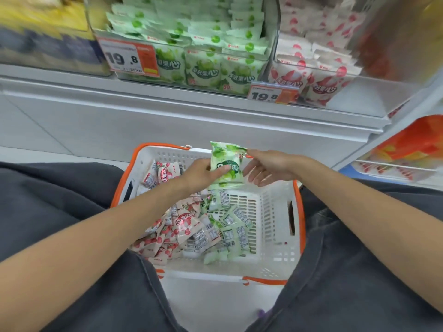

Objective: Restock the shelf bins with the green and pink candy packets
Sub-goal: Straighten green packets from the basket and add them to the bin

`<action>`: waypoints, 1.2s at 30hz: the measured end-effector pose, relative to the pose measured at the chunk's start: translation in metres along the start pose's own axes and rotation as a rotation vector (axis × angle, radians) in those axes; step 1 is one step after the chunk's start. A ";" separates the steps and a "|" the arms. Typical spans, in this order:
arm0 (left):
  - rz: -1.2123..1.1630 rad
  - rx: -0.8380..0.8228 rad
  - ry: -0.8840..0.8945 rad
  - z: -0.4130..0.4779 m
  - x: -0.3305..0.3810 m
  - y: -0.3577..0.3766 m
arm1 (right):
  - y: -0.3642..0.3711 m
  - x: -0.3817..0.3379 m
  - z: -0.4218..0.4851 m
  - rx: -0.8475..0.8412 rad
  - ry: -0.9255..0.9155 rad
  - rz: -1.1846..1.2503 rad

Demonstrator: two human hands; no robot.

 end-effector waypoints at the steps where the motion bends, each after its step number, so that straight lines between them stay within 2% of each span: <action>1: -0.006 0.017 -0.016 0.001 -0.001 -0.005 | -0.004 -0.011 -0.009 0.026 -0.080 0.029; 4: 0.015 0.050 0.008 0.006 0.004 -0.018 | 0.005 -0.031 -0.027 -0.031 -0.230 0.231; 6: -0.005 0.053 0.040 0.006 0.013 -0.019 | 0.018 -0.035 -0.027 -0.038 -0.261 0.225; 9: -0.092 0.057 0.070 0.008 0.019 -0.017 | 0.026 -0.038 -0.021 0.001 -0.333 0.256; 11: -0.131 0.079 0.052 0.011 0.017 -0.018 | 0.019 -0.043 -0.019 0.099 -0.392 0.277; 13: -0.170 0.145 0.029 0.013 0.014 -0.025 | 0.008 -0.054 -0.025 0.249 -0.465 0.123; 15: -0.175 0.190 0.030 0.016 0.015 -0.033 | 0.011 -0.067 -0.035 0.359 -0.535 -0.234; 17: -0.136 0.158 0.053 0.018 0.019 -0.034 | 0.025 -0.070 -0.039 0.378 -0.543 -0.535; 18: -0.120 0.133 0.060 0.019 0.019 -0.032 | 0.031 -0.071 -0.041 0.367 -0.543 -0.584; 20: -0.146 0.169 0.053 0.019 0.015 -0.033 | 0.035 -0.071 -0.041 0.323 -0.541 -0.505; 22: -0.227 0.300 -0.008 0.016 0.001 -0.043 | 0.033 -0.071 -0.041 0.264 -0.526 -0.337; 27: -0.314 0.544 -0.110 0.010 -0.009 -0.057 | 0.016 -0.078 -0.052 0.350 -0.558 -0.090; 28: -0.354 0.600 -0.138 0.009 -0.012 -0.059 | 0.015 -0.078 -0.051 0.328 -0.554 0.011; 31: -0.483 0.780 -0.226 0.002 -0.027 -0.072 | 0.025 -0.072 -0.042 0.117 -0.498 0.292; 33: -0.499 0.796 -0.238 0.002 -0.028 -0.082 | 0.029 -0.073 -0.042 0.092 -0.488 0.270; 36: -0.454 0.766 -0.199 0.006 -0.018 -0.093 | 0.019 -0.087 -0.056 0.244 -0.541 0.180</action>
Point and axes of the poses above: each hand's wrist, its own z-axis towards the middle knuckle, its own y-axis out of the palm, x = y × z, the point moved 10 cm from there along z, towards the middle knuckle, and after that the axes turned 14 degrees about y, right-handed, at the moved point
